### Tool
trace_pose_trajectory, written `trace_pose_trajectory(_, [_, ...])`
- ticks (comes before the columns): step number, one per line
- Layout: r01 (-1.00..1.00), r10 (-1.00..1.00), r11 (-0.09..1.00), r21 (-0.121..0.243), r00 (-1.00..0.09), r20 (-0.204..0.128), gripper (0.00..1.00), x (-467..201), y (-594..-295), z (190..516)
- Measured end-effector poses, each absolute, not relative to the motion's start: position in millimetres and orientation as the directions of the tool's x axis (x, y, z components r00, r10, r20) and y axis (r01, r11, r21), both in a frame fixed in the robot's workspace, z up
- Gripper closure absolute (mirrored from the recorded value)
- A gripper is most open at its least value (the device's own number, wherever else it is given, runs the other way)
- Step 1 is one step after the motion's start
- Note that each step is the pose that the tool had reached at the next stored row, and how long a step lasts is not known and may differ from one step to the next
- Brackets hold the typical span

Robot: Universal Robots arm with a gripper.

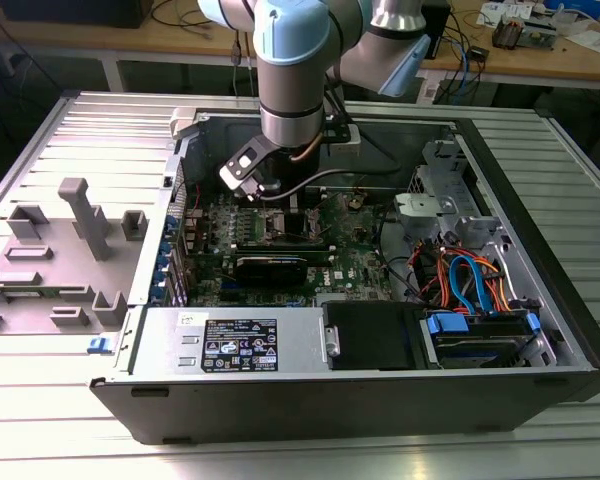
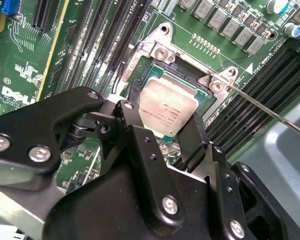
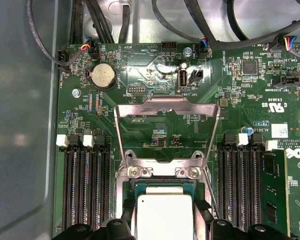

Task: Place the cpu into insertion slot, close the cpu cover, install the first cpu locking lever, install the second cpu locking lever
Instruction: 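Place the cpu into insertion slot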

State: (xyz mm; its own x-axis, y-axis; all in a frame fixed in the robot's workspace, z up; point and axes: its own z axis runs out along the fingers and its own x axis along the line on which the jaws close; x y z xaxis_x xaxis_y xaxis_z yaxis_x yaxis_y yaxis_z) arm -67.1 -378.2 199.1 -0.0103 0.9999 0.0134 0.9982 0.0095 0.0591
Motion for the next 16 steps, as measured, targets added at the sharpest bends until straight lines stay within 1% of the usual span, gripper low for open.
trace_pose_trajectory(16, [0.998,1.0,0.009,0.059,-0.01,0.014,0.46,-67.1,-378.1,199.0])
